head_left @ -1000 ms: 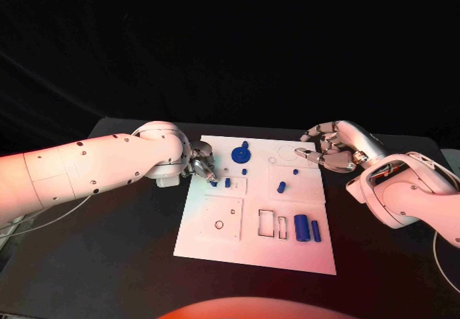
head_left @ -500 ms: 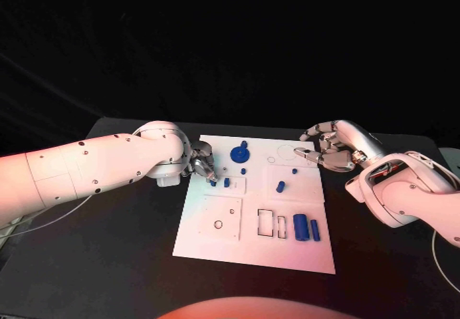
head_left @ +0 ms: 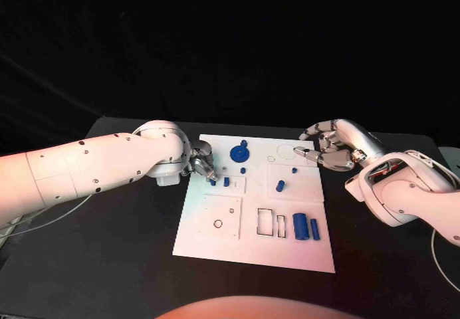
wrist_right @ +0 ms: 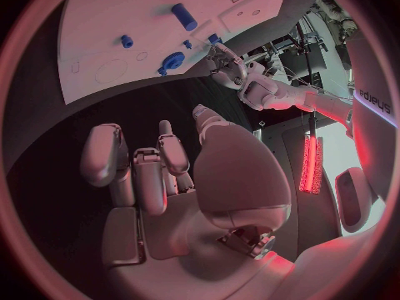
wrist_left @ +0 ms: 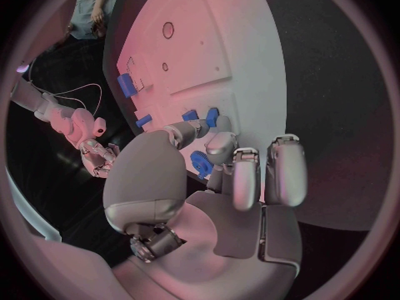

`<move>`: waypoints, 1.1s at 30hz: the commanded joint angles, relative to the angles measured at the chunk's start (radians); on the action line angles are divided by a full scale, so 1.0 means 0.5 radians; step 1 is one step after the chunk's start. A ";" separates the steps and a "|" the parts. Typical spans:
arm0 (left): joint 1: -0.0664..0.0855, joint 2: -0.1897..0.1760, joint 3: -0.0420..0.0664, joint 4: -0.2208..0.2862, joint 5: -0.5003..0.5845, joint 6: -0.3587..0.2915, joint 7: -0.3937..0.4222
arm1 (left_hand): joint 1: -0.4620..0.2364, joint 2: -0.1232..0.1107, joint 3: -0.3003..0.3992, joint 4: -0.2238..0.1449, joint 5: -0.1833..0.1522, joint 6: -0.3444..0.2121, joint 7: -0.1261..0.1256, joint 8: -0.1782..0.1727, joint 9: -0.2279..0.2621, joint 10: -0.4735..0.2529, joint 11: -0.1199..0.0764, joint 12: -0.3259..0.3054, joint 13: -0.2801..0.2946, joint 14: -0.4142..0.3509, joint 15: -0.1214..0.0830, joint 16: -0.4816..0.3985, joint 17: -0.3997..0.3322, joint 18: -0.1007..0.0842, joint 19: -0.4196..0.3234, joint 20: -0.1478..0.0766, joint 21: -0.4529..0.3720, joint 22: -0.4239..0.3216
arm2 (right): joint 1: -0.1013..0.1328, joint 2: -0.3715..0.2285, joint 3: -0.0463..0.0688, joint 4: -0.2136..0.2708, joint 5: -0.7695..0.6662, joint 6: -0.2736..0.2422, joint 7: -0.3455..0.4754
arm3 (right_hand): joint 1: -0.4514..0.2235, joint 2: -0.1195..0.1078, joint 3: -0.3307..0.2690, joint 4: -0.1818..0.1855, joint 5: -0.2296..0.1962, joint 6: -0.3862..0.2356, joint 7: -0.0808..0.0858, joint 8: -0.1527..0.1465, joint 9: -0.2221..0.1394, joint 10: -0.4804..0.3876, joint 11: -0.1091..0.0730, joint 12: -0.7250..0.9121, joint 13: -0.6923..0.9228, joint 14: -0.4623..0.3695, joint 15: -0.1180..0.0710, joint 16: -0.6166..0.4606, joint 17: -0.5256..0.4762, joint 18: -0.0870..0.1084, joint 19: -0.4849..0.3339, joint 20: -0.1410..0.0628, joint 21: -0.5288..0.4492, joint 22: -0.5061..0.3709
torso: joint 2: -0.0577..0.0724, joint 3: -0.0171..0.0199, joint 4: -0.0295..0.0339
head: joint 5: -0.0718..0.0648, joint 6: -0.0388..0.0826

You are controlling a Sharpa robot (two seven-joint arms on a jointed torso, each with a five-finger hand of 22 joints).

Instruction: Assemble the parts on the task board

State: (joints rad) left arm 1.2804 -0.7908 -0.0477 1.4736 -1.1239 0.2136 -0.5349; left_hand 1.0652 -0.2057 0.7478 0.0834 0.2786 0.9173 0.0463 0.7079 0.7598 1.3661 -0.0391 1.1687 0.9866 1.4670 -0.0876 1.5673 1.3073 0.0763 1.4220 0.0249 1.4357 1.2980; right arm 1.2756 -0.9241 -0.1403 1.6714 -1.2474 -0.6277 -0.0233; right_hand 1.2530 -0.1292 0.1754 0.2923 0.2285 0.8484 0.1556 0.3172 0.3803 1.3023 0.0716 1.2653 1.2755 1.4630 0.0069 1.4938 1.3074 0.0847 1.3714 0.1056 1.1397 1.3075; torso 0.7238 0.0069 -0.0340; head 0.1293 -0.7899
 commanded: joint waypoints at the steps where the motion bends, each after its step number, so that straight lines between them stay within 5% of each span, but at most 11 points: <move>1: -0.006 0.008 -0.004 0.002 0.013 0.060 0.015 | -0.017 0.002 -0.024 0.006 -0.007 0.039 -0.043 -0.011 0.005 -0.011 -0.010 -0.001 -0.001 0.208 -0.016 0.007 0.527 -0.030 0.006 -0.015 0.001 0.001 | -0.001 -0.001 0.000 0.004 -0.011 0.012 0.008 | 0.003 0.017 0.010 -0.002 0.006 -0.012 -0.001 0.006 -0.003 -0.013 0.003 -0.007 -0.003 0.125 -0.015 -0.011 0.200 0.018 -0.017 -0.001 -0.016 0.023 | 0.000 0.0000 0.000 | -0.001 0.000; 33: -0.010 -0.003 -0.003 -0.002 -0.037 0.046 0.023 | -0.073 0.001 -0.428 0.266 -0.013 0.085 -0.045 -0.055 0.030 -0.011 -0.010 0.003 0.023 0.208 -0.018 0.007 0.527 -0.030 0.008 -0.019 -0.005 0.001 | -0.001 -0.018 0.000 0.010 -0.036 -0.066 0.020 | -0.004 0.004 0.005 -0.001 0.003 -0.014 -0.003 0.011 -0.004 -0.012 0.000 -0.013 -0.011 0.125 -0.017 -0.020 0.190 0.020 -0.017 -0.003 -0.035 0.013 | -0.002 -0.0018 0.000 | -0.003 0.004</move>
State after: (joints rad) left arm 1.2772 -0.7927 -0.0481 1.4696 -1.1499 0.2301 -0.5320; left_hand 1.0415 -0.2059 0.5378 0.2168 0.2735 0.9600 0.0173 0.6847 0.7740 1.3617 -0.0467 1.1686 0.9992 1.4669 -0.0875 1.5672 1.3079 0.0763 1.4258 0.0213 1.4356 1.2993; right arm 1.2755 -0.9330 -0.1400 1.6759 -1.2520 -0.6543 -0.0208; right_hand 1.2530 -0.1292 0.1754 0.2923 0.2285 0.8484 0.1556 0.3171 0.3796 1.3024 0.0716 1.2645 1.2702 1.4666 0.0033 1.4899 1.3073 0.0847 1.3713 0.1054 1.1249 1.3081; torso 0.7229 0.0061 -0.0338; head 0.1285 -0.7885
